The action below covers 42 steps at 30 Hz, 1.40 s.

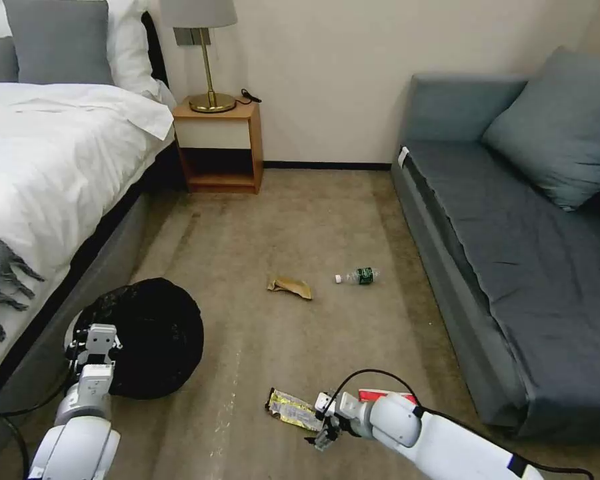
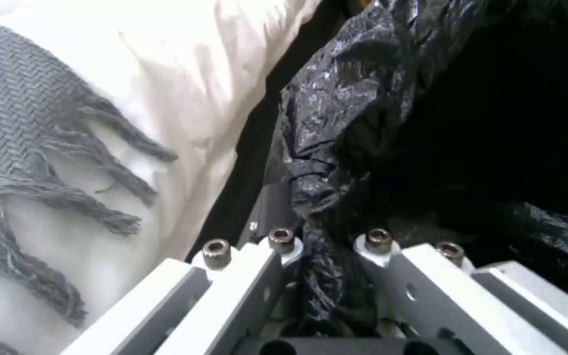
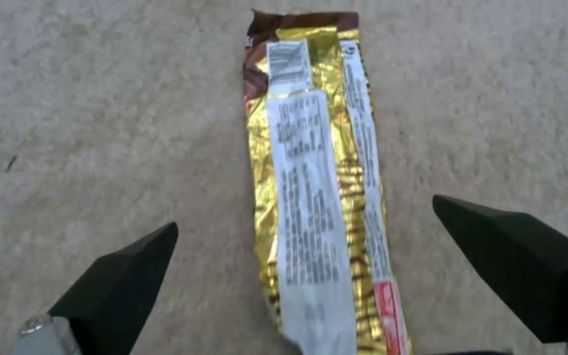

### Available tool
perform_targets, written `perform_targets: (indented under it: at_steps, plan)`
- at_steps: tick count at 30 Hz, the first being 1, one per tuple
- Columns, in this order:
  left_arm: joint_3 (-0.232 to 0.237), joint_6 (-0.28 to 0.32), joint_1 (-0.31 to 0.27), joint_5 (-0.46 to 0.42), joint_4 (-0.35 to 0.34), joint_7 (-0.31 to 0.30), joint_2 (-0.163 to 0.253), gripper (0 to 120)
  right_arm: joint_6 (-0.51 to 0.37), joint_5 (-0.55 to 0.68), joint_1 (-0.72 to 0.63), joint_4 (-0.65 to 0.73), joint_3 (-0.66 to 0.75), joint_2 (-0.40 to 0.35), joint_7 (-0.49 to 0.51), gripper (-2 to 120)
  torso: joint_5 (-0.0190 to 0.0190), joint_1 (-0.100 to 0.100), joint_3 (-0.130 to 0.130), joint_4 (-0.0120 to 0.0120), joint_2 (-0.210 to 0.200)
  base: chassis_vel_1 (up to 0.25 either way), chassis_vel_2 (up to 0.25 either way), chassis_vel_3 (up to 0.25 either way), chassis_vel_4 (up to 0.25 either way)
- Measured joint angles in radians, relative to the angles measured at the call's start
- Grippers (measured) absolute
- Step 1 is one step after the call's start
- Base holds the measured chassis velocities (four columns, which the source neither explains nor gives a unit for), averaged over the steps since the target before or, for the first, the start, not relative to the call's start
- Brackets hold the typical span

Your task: Pick up the trash bin, then pick up the garbage on the floor and place it into the trash bin.

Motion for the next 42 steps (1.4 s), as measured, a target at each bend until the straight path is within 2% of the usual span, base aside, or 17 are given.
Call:
perform_targets:
  at_steps: [19, 24, 26, 29, 31, 32, 35, 36, 39, 42]
  plan:
    - [-0.004, -0.006, -0.003, -0.008, 0.002, 0.003, 0.004, 3, 0.029, -0.045, 0.023, -0.103, 0.003, 0.057, -0.019, 99, 0.0002, 0.0, 0.0, -0.0001, 0.0, 0.0, 0.0, 0.0, 0.0]
    - [-0.006, -0.007, 0.001, -0.009, 0.001, 0.004, -0.003, 3, 0.036, -0.063, 0.013, -0.119, 0.01, 0.06, -0.034, 86, 0.0002, 0.0, 0.0, -0.0001, 0.0, 0.0, 0.0, 0.0, 0.0]
    - [-0.007, -0.01, 0.004, -0.009, 0.001, 0.004, -0.006, 3, 0.042, -0.071, 0.0, -0.124, 0.017, 0.062, -0.04, 74, 0.0, 0.0, 0.0, -0.0002, 0.0, 0.0, 0.0, 0.0, 0.0]
    - [-0.008, -0.013, 0.007, -0.009, 0.0, 0.005, -0.007, 3, 0.044, -0.077, -0.007, -0.124, 0.019, 0.062, -0.044, 68, -0.0001, 0.0, 0.0, -0.0004, 0.0, 0.0, 0.0, 0.0, 0.0]
    - [-0.012, -0.018, 0.013, -0.005, -0.001, 0.01, -0.012, 3, 0.046, -0.086, -0.015, -0.126, 0.022, 0.062, -0.05, 58, -0.0003, 0.0, 0.0, -0.0005, 0.0, 0.0, 0.0, 0.0, 0.0]
    - [-0.012, -0.018, 0.013, -0.005, -0.001, 0.01, -0.012, 3, 0.046, -0.086, -0.015, -0.126, 0.022, 0.062, -0.05, 58, -0.0003, 0.0, 0.0, -0.0005, 0.0, 0.0, 0.0, 0.0, 0.0]
    - [-0.015, -0.022, 0.018, -0.004, -0.003, 0.011, -0.016, 3, 0.048, -0.094, -0.018, -0.13, 0.027, 0.066, -0.056, 43, -0.0005, 0.0, 0.0, -0.0005, 0.0, 0.0, 0.0, 0.0, 0.0]
    - [-0.015, -0.022, 0.018, -0.004, -0.003, 0.011, -0.016, 3, 0.048, -0.094, -0.018, -0.13, 0.027, 0.066, -0.056, 43, -0.0005, 0.0, 0.0, -0.0005, 0.0, 0.0, 0.0, 0.0, 0.0]
    - [-0.015, -0.024, 0.02, -0.004, -0.004, 0.011, -0.018, 3, 0.051, -0.099, -0.018, -0.133, 0.028, 0.071, -0.061, 28, 0.001, 0.0, 0.0, 0.0, 0.0, 0.0, 0.0, 0.0, 0.0]
    - [-0.015, -0.024, 0.02, -0.004, -0.004, 0.011, -0.018, 3, 0.053, -0.104, -0.019, -0.134, 0.029, 0.073, -0.064, 22, 0.0004, 0.0, 0.0, 0.0001, 0.0, 0.0, 0.0, 0.0, 0.0]
